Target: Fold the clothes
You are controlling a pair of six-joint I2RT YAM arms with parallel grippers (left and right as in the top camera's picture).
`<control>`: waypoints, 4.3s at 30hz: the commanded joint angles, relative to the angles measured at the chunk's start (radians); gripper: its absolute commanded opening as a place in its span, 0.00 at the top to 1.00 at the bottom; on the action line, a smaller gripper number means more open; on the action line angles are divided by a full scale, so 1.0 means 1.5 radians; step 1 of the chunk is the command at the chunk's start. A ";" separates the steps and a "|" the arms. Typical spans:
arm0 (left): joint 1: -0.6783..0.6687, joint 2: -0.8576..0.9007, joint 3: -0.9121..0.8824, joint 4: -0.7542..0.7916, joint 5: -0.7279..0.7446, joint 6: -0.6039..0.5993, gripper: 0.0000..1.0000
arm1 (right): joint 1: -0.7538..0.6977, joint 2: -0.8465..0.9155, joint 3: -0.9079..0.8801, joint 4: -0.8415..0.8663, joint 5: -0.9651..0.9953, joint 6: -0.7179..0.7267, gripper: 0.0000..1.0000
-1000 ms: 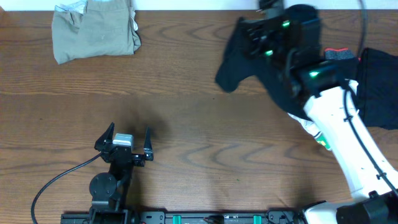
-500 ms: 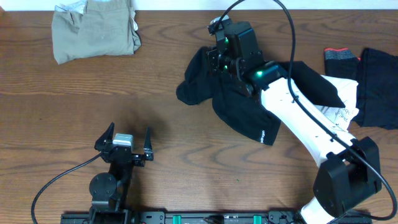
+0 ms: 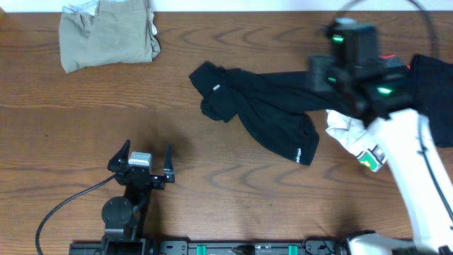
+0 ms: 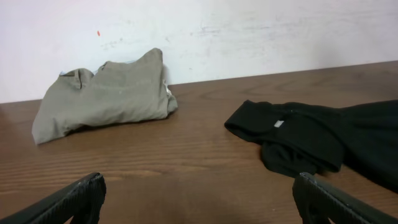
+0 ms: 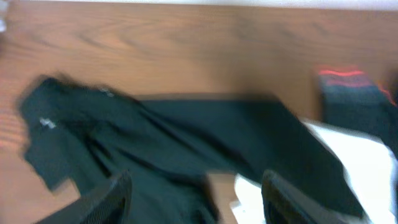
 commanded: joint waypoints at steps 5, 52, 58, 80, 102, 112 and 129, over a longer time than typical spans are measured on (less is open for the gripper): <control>-0.003 -0.005 -0.011 -0.022 0.007 0.004 0.02 | -0.130 -0.009 -0.003 -0.189 0.019 0.165 0.31; -0.003 -0.005 -0.011 -0.022 0.007 0.004 0.02 | -0.258 0.111 -0.328 0.105 0.076 0.259 0.99; -0.003 -0.005 -0.011 -0.022 0.007 0.004 0.02 | -0.284 0.041 -0.181 0.005 0.074 0.182 0.99; -0.003 -0.005 -0.011 -0.022 0.007 0.004 0.02 | -0.480 0.086 -0.073 0.210 0.057 0.141 0.99; -0.003 -0.005 -0.011 -0.022 0.007 0.004 0.02 | -0.554 0.092 -0.039 0.146 -0.135 0.129 0.01; -0.003 -0.005 -0.011 -0.022 0.007 0.004 0.02 | -0.504 0.101 -0.063 0.037 -0.151 0.107 0.01; -0.003 -0.005 -0.011 -0.022 0.007 0.004 0.02 | -0.482 0.296 -0.072 -0.006 -0.039 0.140 0.01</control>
